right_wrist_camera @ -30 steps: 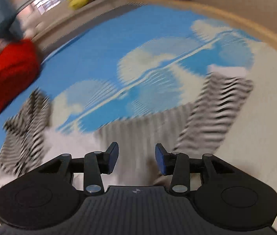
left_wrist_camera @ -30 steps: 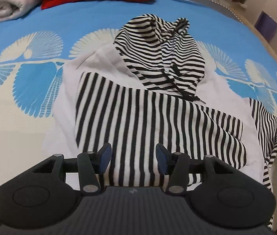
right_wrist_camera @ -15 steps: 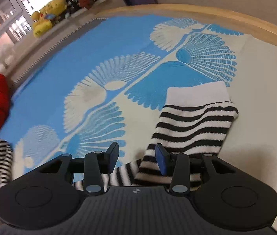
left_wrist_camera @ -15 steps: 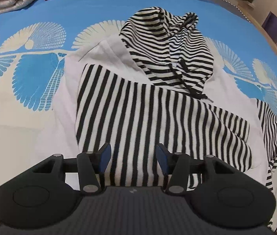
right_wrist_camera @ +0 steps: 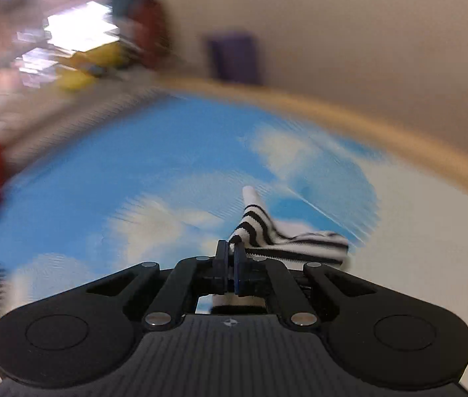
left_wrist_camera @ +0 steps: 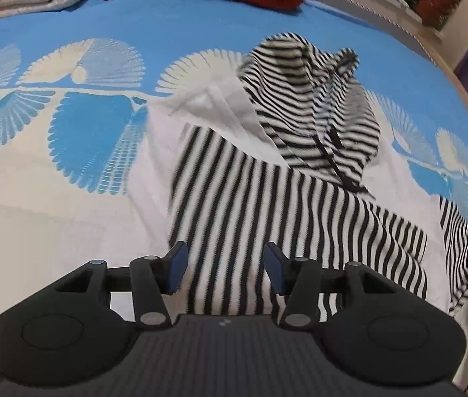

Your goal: Fold small clothes

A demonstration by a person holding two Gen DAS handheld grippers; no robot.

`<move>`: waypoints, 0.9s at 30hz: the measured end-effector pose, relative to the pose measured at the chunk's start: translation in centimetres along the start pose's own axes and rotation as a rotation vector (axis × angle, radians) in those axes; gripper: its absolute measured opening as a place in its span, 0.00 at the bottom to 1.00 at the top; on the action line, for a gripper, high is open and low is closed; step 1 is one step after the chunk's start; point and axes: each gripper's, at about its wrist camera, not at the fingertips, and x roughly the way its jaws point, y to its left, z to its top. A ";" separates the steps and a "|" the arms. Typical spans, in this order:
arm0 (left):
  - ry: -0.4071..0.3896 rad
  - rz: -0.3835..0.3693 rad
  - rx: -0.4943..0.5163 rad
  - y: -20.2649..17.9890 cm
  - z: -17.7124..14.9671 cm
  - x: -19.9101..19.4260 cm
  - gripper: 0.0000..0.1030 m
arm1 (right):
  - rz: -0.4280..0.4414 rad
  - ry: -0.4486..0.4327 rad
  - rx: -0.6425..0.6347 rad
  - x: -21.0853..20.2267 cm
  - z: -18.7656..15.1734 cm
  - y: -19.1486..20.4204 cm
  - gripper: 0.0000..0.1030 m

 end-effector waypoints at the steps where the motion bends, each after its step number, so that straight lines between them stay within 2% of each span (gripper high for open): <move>1: -0.006 -0.001 -0.016 0.6 0.2 -0.3 0.54 | 0.093 -0.044 -0.043 -2.2 0.0 2.6 0.02; 3: -0.020 0.002 -0.061 2.1 0.7 -0.9 0.54 | 0.338 -0.113 -0.148 -7.0 -0.9 8.0 0.02; 4: -0.026 0.004 -0.088 3.1 1.0 -1.3 0.54 | 0.467 -0.127 -0.188 -9.0 -1.7 10.2 0.02; 5: -0.031 0.004 -0.112 4.0 1.3 -1.6 0.54 | 0.634 -0.100 -0.224 -10.6 -2.9 12.6 0.04; 7: -0.044 0.001 -0.170 6.0 2.0 -2.2 0.54 | 0.955 0.091 -0.258 -11.7 -5.9 16.5 0.05; 8: -0.051 -0.001 -0.201 7.0 2.3 -2.6 0.54 | 1.053 0.207 -0.281 -11.8 -7.9 18.3 0.12; 9: -0.055 -0.004 -0.226 7.8 2.6 -2.9 0.54 | 1.107 0.345 -0.329 -11.8 -10.5 20.1 0.17; 10: -0.058 -0.008 -0.251 8.4 2.8 -3.1 0.54 | 1.112 0.454 -0.382 -11.6 -12.6 21.4 0.25; 11: -0.060 -0.013 -0.271 9.0 3.0 -3.3 0.54 | 1.085 0.531 -0.434 -11.4 -14.5 22.3 0.25; 12: -0.060 -0.020 -0.288 9.3 3.1 -3.4 0.54 | 1.026 0.572 -0.484 -11.4 -16.2 22.9 0.25; 14: -0.052 -0.034 -0.303 9.5 3.2 -3.4 0.54 | 0.905 0.604 -0.560 -11.5 -17.4 23.5 0.25; 16: -0.041 -0.048 -0.303 9.3 3.1 -3.3 0.54 | 0.795 0.584 -0.608 -12.3 -16.6 23.7 0.25; 19: -0.026 -0.067 -0.278 8.6 2.7 -2.8 0.54 | 0.662 0.555 -0.607 -14.1 -13.6 23.7 0.29; 21: -0.005 -0.071 -0.262 8.2 2.2 -2.0 0.54 | 0.582 0.523 -0.573 -14.9 -11.6 23.0 0.38; 22: 0.014 -0.072 -0.256 8.0 1.9 -1.4 0.54 | 0.552 0.498 -0.527 -15.4 -10.4 22.4 0.46; 23: 0.040 -0.082 -0.253 7.9 1.5 -0.7 0.54 | 0.547 0.477 -0.478 -15.4 -9.7 21.6 0.51; 26: 0.105 -0.096 -0.270 8.3 0.4 1.2 0.54 | 0.564 0.375 -0.340 -15.1 -9.2 19.4 0.51; 27: 0.121 -0.080 -0.269 8.5 0.0 1.7 0.54 | 0.510 0.357 -0.340 -14.6 -9.3 19.6 0.51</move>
